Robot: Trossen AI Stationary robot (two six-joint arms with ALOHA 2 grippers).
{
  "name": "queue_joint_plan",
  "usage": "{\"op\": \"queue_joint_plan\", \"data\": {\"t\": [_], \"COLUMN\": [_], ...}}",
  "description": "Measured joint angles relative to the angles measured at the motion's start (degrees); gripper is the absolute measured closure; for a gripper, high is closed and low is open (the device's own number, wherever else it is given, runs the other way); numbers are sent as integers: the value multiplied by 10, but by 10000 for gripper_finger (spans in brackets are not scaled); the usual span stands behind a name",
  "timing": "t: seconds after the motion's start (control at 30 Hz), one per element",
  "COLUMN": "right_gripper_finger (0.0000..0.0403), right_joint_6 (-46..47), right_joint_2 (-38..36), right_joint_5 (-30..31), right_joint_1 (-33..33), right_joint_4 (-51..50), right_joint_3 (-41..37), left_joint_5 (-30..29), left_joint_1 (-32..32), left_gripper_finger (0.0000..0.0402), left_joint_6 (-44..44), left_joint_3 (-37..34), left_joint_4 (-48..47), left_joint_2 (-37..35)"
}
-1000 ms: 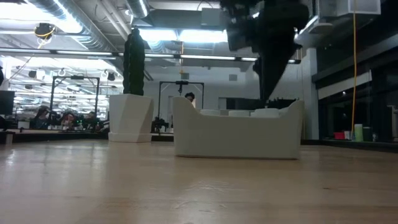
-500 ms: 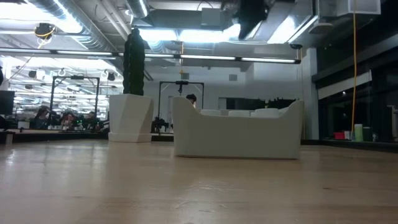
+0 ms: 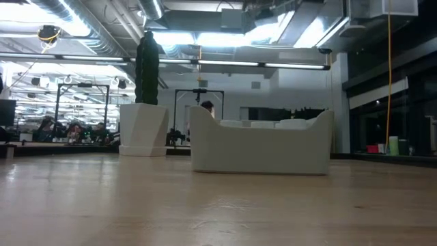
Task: Pick and place pill bottles into a basket
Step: Put the white pill bottle into the gray bin
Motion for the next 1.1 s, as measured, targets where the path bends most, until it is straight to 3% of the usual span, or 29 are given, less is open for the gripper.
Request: {"op": "queue_joint_plan", "data": {"t": [0.1,0.27,0.43,0.53,0.83,1.1], "right_gripper_finger": [148,156,164,166,167,167], "right_joint_6": [14,18,31,30,13,20], "right_joint_2": [0,0,0,0,0,-2], "right_joint_5": [30,38,38,38,38,43], "right_joint_1": [0,1,3,3,4,20], "right_joint_4": [16,27,24,24,-5,-76], "right_joint_3": [6,8,8,8,8,8], "left_joint_5": [10,-17,-139,-170,-160,-134], "left_joint_1": [-17,-35,-49,-49,-71,-151], "left_gripper_finger": [148,148,140,131,77,37], "left_joint_6": [-20,-31,-30,-23,-122,-303], "left_joint_3": [0,0,0,0,0,0], "left_joint_4": [-21,-134,-281,-344,-342,-328], "left_joint_2": [6,36,80,103,135,176]}}
